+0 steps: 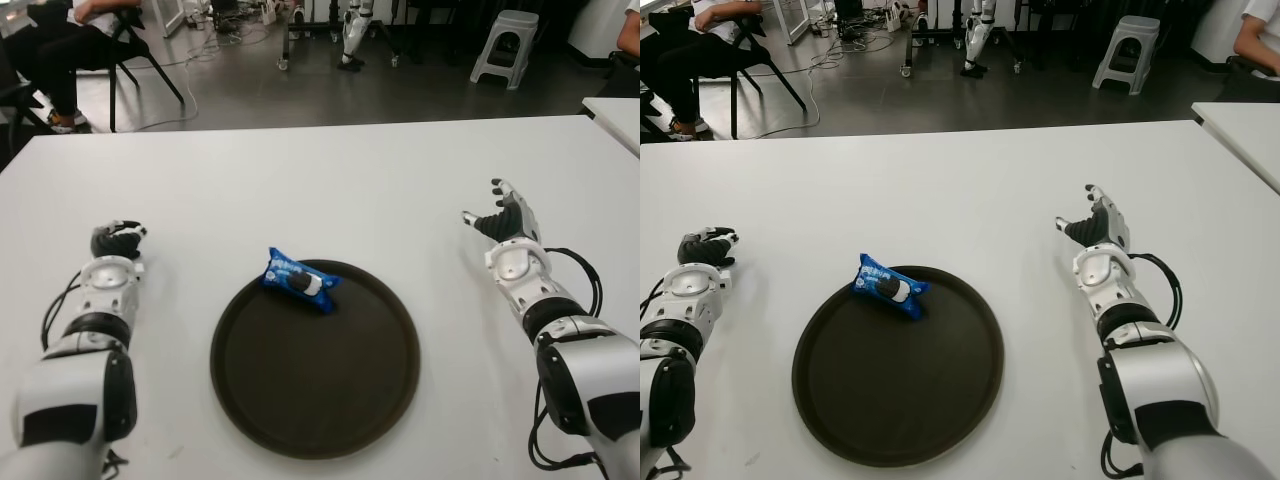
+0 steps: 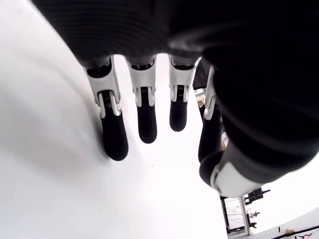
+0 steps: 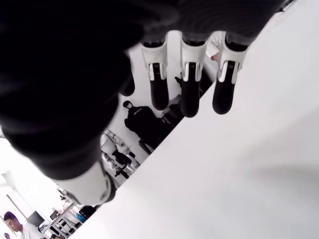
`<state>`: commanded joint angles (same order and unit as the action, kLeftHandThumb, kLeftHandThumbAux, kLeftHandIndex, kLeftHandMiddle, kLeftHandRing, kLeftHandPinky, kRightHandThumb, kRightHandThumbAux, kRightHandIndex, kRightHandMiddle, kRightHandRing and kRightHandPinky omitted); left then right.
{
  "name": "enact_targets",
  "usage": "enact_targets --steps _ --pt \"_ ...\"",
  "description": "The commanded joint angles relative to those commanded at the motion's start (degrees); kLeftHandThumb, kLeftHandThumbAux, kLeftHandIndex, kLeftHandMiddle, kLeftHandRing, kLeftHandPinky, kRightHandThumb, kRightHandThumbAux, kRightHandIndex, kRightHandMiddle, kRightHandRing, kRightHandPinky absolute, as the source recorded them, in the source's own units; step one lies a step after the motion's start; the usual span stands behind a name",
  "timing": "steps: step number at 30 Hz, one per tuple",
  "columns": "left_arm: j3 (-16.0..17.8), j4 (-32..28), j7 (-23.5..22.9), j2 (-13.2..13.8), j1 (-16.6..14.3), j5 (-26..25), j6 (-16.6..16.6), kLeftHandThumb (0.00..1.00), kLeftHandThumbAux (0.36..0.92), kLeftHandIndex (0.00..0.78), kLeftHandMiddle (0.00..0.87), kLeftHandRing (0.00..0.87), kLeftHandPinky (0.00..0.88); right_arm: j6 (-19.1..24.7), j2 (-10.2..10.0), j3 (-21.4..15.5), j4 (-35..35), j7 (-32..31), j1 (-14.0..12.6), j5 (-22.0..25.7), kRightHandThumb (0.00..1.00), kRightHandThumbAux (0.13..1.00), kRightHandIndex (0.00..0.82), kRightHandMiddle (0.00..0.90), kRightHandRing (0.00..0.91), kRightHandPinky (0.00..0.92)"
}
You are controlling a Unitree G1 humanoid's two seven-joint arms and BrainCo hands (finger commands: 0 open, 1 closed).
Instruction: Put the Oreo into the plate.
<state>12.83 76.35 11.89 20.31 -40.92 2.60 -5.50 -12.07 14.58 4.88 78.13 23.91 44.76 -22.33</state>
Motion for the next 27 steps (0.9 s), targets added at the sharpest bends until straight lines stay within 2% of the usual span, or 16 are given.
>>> enact_targets --steps 9,18,27 --pt "-0.51 -0.02 0.24 0.0 0.16 0.45 -0.32 0.676 0.726 0.398 0.154 0.184 0.23 -0.24 0.02 -1.35 -0.03 -1.77 -0.12 1.48 0.339 0.795 0.131 0.202 0.235 0.306" --pt "-0.32 -0.14 0.66 -0.39 0.55 0.06 -1.11 0.677 0.725 0.398 0.175 0.206 0.254 2.24 0.0 -3.98 -0.11 -5.74 0.54 4.46 0.28 0.795 0.11 0.18 0.218 0.292" --pt "-0.16 -0.19 0.76 -0.63 0.54 -0.16 -1.13 0.675 0.726 0.398 0.161 0.182 0.211 2.92 -0.08 -4.6 -0.2 -7.18 0.62 5.36 0.236 0.788 0.111 0.177 0.212 0.283"
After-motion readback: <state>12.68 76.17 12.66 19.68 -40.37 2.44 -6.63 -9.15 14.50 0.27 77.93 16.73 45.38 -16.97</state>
